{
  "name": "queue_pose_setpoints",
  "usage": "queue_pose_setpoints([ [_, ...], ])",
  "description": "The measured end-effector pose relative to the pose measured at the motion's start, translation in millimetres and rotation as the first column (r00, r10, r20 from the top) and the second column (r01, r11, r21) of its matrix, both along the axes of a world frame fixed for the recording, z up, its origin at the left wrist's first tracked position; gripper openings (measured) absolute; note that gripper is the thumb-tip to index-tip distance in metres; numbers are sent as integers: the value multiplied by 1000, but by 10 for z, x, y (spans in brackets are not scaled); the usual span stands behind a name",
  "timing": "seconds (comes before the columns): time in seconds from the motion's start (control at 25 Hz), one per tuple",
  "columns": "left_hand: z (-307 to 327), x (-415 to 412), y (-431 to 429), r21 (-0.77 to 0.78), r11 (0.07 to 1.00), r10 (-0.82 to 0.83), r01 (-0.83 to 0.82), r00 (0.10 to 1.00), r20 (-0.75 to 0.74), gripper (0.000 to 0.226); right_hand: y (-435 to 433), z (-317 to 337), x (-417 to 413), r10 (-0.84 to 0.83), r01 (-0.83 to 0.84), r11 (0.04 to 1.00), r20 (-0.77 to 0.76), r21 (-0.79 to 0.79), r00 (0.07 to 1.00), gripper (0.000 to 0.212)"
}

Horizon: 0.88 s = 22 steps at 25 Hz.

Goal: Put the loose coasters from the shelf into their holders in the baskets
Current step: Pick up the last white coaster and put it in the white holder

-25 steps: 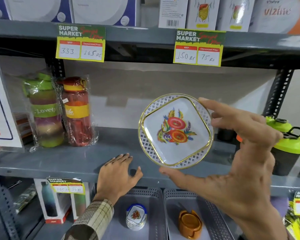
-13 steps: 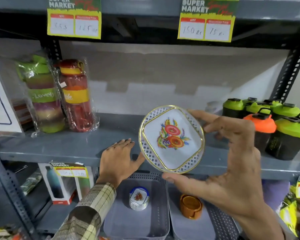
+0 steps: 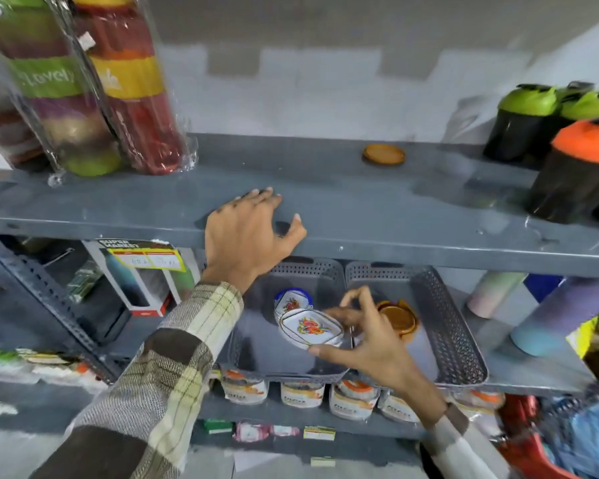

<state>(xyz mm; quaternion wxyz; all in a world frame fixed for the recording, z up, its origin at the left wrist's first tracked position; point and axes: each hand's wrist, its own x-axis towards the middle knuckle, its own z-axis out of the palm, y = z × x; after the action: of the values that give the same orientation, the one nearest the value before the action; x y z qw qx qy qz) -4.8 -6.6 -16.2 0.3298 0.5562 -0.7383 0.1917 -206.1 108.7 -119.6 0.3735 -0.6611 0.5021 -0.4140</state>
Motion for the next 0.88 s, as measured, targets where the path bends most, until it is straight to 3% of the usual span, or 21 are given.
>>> queue_pose_setpoints([
  [0.12,-15,-2,-11,-25,1000,7,-7,1000,4,54,-353,-548,115,-33,32,988,4,150,999,80],
  [0.24,-29,-13,-13,-52,998,30,-29,999,16,53,-687,-907,250,-90,122,970,-155,211,984,80],
  [0.4,-41,-13,-35,-66,997,40,-39,999,17,53,-1018,-1169,381,-138,236,950,-399,206,906,81],
  [0.64,-61,-13,-63,-107,994,39,-38,999,13,54,-1232,-1372,448,-132,257,954,-557,152,820,86],
  [0.88,-70,-13,-64,-120,992,35,-33,999,11,55,-1327,-1376,463,-66,175,981,-691,89,720,85],
])
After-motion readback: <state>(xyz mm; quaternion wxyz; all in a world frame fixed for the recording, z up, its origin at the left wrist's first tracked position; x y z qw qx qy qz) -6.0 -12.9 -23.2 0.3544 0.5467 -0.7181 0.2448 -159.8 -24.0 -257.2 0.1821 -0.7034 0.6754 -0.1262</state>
